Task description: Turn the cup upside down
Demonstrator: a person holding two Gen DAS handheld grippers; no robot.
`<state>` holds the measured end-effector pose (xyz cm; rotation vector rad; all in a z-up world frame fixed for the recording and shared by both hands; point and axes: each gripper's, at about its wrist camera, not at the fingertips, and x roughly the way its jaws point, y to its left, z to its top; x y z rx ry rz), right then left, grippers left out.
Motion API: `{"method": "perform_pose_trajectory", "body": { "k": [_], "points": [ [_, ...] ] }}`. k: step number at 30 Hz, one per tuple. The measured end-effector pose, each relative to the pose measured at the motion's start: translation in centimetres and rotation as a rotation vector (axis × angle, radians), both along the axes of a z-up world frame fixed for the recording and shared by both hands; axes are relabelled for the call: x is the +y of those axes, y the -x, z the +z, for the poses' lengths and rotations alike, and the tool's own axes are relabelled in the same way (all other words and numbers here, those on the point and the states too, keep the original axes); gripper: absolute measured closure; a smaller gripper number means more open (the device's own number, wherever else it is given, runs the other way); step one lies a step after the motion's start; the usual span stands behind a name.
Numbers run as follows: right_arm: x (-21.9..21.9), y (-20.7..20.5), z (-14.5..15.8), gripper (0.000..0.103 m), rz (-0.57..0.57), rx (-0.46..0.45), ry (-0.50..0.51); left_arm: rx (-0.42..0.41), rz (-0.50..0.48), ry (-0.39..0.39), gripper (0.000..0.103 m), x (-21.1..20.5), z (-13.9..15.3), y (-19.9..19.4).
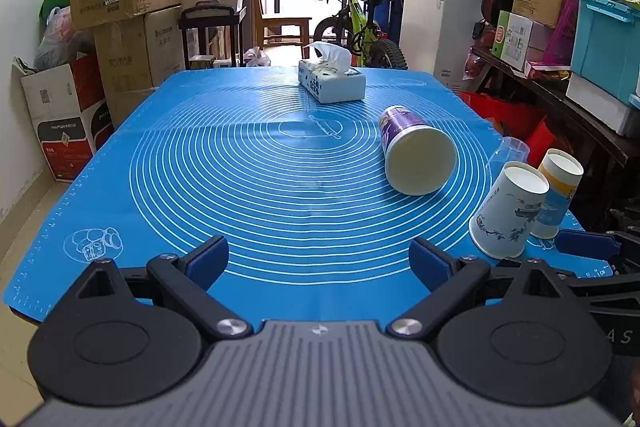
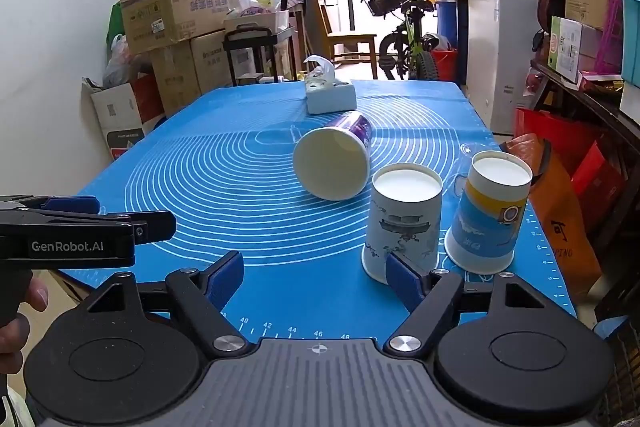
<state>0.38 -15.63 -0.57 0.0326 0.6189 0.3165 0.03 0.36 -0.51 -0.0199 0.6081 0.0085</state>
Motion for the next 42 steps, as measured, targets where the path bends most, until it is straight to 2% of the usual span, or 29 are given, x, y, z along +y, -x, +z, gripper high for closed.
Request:
{"method": "perform_pose_trajectory", "body": {
  "k": [42],
  "points": [
    [0.24,0.30,0.31,0.022,0.013,-0.006,0.009,0.004,0.000,-0.004,0.007,-0.02,0.08,0.05]
  ]
}}
